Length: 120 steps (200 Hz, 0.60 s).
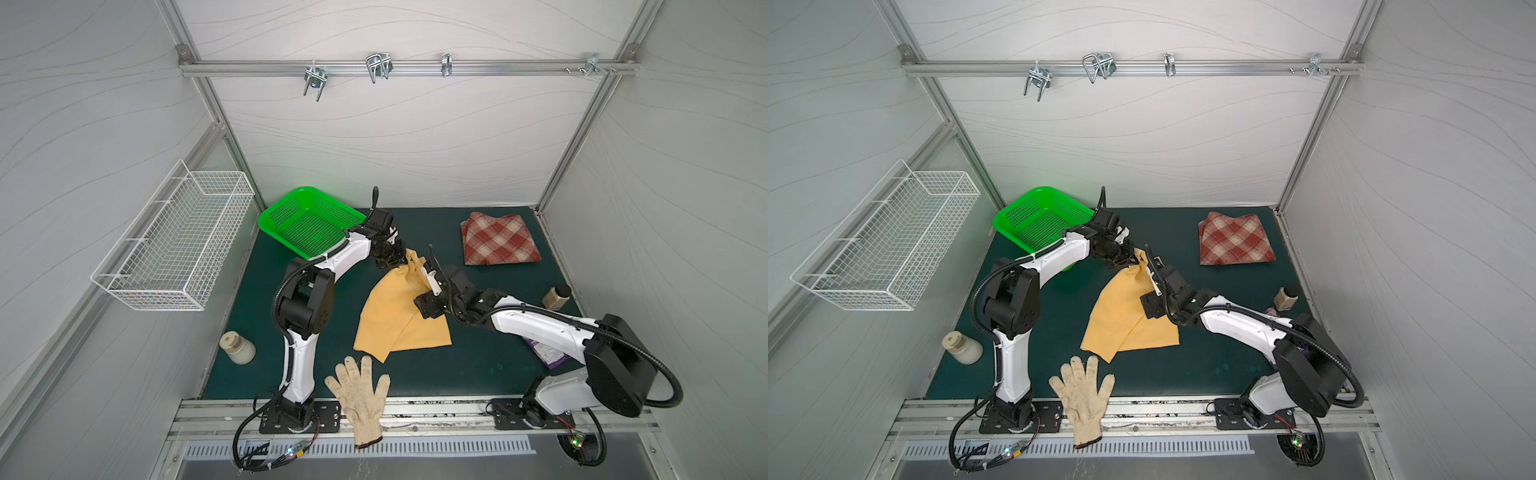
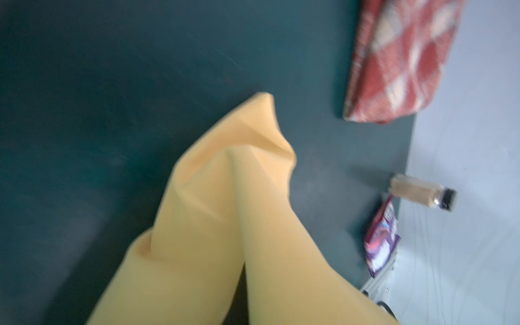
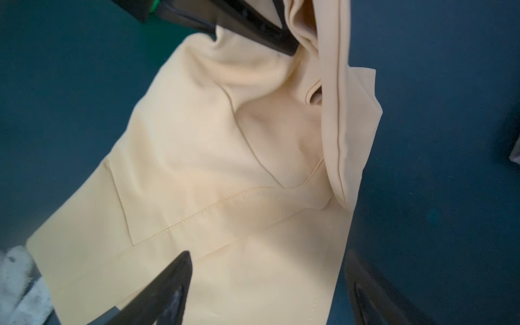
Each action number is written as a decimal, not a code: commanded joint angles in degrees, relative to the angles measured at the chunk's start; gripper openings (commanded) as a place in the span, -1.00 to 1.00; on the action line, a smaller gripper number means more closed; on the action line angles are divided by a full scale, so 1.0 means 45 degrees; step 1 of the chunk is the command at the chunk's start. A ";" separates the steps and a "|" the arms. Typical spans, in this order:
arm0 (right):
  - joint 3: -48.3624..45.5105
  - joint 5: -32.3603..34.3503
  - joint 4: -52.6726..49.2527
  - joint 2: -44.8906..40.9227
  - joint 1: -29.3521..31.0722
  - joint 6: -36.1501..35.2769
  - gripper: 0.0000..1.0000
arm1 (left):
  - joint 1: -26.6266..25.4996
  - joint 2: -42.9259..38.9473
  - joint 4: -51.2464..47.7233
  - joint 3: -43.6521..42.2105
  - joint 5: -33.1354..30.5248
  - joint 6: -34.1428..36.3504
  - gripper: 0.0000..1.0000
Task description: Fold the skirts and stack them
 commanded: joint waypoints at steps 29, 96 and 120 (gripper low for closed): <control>0.0397 0.0258 -0.1074 -0.1668 -0.0127 0.0492 0.85 | 0.0816 0.2170 -0.2801 0.4035 -0.1723 0.0589 -0.17; 0.0226 -0.0317 -0.1716 -0.2476 -0.0759 0.1018 0.98 | 0.0440 -0.2895 -0.1483 -0.0105 -0.2107 0.0280 0.78; -0.0279 -0.0548 -0.1618 -0.3098 -0.1208 0.1427 0.98 | -0.0680 -0.5933 -0.0832 -0.3649 -0.3276 0.0403 0.98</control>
